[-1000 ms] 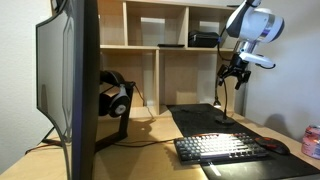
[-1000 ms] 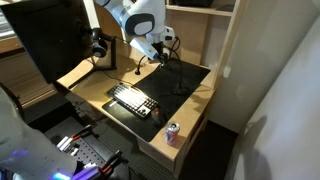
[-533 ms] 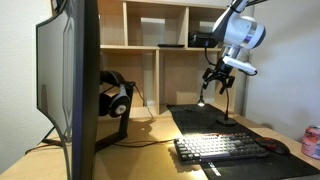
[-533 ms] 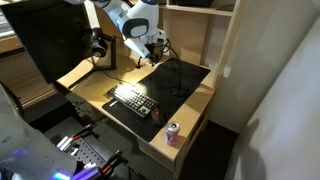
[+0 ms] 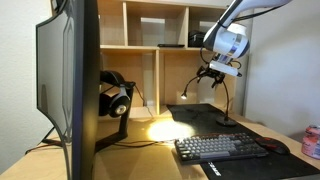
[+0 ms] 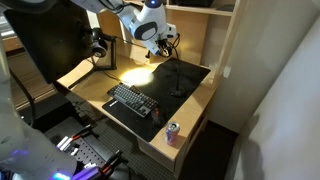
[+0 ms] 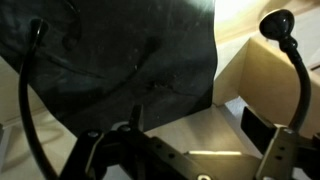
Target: Turn the reading light around to face the left of the table
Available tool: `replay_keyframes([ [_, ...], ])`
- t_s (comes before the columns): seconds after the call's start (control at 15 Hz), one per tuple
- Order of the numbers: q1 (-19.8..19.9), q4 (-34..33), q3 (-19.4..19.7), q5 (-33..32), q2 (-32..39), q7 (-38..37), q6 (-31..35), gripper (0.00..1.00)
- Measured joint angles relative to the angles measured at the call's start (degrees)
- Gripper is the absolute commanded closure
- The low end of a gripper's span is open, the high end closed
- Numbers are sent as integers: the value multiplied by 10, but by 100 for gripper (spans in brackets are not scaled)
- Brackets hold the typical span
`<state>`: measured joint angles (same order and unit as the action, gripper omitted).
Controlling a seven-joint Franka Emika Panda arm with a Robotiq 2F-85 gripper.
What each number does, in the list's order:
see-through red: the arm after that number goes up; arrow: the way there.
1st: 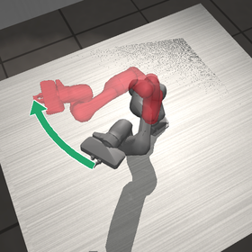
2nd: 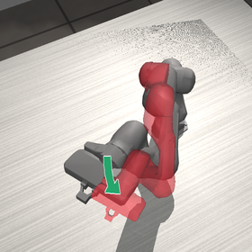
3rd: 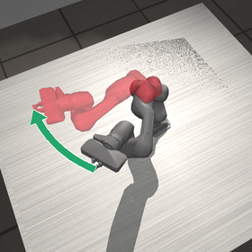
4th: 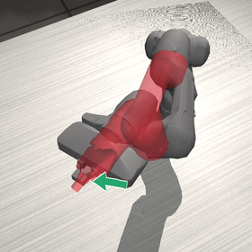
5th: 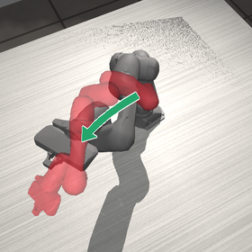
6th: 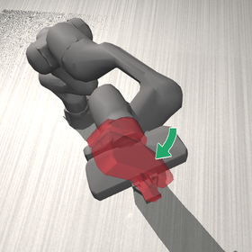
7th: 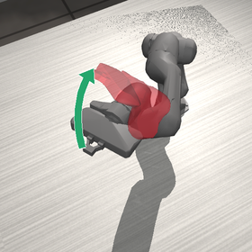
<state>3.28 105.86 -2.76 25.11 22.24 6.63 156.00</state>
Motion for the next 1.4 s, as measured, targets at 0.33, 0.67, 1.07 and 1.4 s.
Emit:
replay_keyframes([
  [0.33,15,-46,4,-9,20,-46,30,0],
  [0.67,31,-42,-20,0,4,-42,-74,0],
  [1.07,66,-4,-17,42,-86,30,-349,0],
  [1.4,76,28,17,42,-123,77,-483,0],
])
